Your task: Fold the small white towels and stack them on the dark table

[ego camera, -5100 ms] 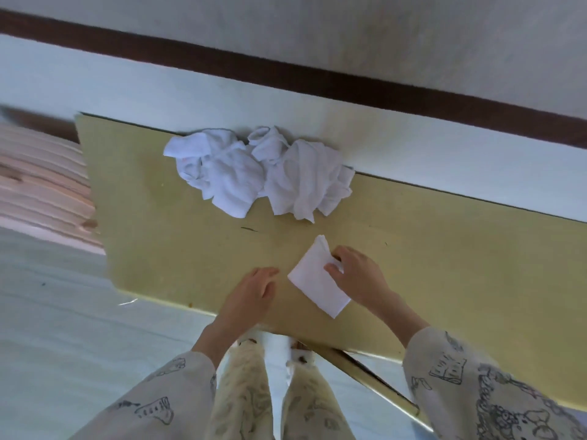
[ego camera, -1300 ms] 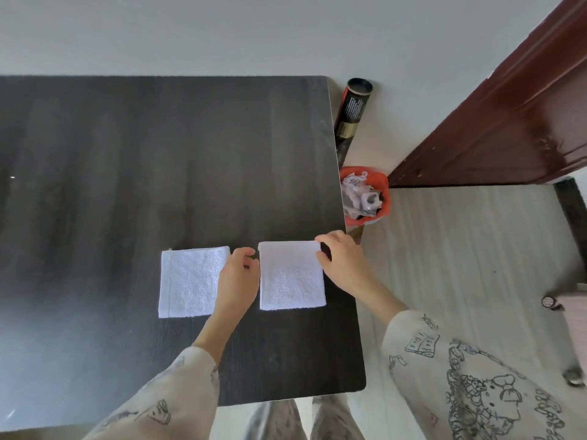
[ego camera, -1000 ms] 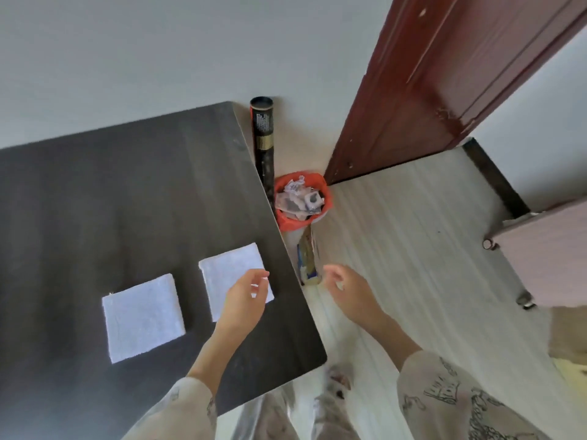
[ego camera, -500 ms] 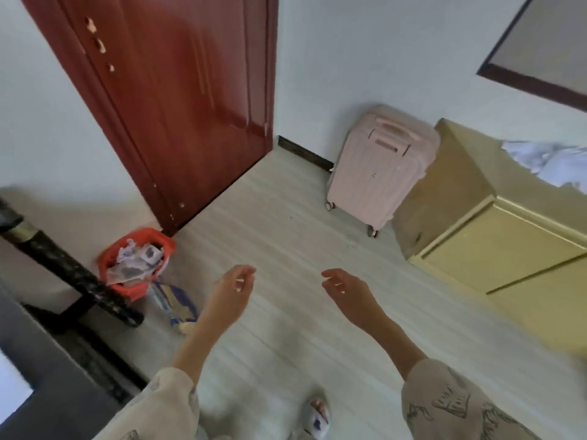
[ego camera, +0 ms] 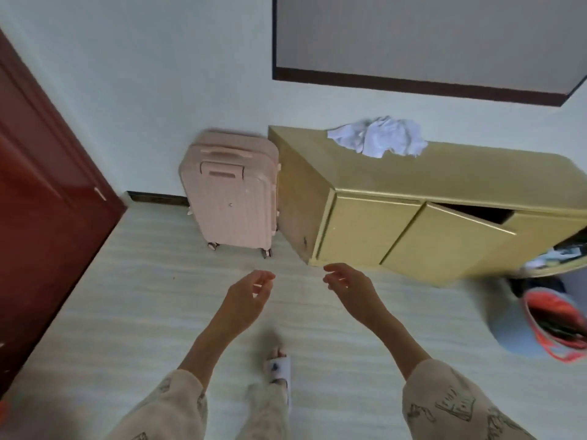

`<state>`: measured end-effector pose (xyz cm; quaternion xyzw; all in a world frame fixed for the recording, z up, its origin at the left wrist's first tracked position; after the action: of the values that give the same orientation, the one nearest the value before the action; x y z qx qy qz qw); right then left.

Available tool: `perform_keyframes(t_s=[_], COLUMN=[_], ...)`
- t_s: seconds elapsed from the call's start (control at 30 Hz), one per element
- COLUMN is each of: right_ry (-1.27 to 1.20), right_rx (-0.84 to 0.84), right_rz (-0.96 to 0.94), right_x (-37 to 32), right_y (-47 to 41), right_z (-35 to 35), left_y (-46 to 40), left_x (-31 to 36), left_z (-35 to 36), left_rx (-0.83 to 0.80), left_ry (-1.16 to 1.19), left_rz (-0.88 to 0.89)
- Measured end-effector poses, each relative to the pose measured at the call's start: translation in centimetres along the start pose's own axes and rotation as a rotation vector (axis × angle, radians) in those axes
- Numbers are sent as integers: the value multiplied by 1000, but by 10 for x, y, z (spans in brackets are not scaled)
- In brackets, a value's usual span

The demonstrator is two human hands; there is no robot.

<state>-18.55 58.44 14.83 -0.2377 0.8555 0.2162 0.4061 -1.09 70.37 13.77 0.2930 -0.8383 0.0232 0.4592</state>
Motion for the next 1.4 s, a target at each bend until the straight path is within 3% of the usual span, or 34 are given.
perform_keyframes(t_s=[0.47,0.7,1.0,1.1,1.27,1.4], right_ry=[-153,-171,-120,-100,-135,-148], right_rx=[246,270,112,44,-22,-57], right_rz=[147,246,225,224,258,273], right_x=[60,123,182,200,225,239], right_y=[-264,-365,-526,-567,-618,-641], right_z=[-183,-246,-331,-359,-388,-395], left_y=[-330,-441,-608,-659,-739,-762], left_x=[165,197,264,293,316,319], left_z=[76,141,223,246,280,291], left_rx=[-252,-418,-243,-204,0,30], left_ry=[-125,-202,-86,-102,-159,-87], left_rz=[151,67,-267,-258,-284,-538])
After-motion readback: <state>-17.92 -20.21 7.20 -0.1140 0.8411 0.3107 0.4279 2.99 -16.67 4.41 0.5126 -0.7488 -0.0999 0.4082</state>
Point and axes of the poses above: each hand's wrist, its own y-axis away from the middle knuckle, its own z-axis out of the palm, x = y × z, the point moved 1 cm from there along -y, towards the middle knuckle, and after that the axes turned 5 degrees about -z, right-handed, at the moved point
